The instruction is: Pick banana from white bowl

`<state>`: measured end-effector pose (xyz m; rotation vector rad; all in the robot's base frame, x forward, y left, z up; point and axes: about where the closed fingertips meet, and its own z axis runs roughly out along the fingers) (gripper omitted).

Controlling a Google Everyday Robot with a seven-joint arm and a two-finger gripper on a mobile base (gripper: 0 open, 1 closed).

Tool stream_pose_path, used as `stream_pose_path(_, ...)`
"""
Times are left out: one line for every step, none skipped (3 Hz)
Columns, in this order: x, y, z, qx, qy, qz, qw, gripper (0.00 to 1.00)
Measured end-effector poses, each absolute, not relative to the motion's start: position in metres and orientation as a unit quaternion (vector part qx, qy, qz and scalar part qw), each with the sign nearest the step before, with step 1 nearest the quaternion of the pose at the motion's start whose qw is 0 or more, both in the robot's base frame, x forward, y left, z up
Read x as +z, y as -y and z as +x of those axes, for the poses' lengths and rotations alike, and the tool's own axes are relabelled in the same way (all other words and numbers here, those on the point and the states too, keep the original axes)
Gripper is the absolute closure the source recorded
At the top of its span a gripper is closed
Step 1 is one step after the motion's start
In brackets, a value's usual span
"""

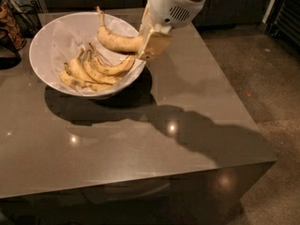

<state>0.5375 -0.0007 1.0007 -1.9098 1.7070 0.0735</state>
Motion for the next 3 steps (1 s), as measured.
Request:
stream_pose_path(1.006,0.007,0.494,0.053,-0.647,-0.708,0.278,1.00)
stream_pose_path(0.997,0.010,0.449,0.081,-0.659,-0.700,0.262,1.00)
stream_pose_path(0.982,0.011,0.409,0.102,-0.669,-0.696,0.241,1.00)
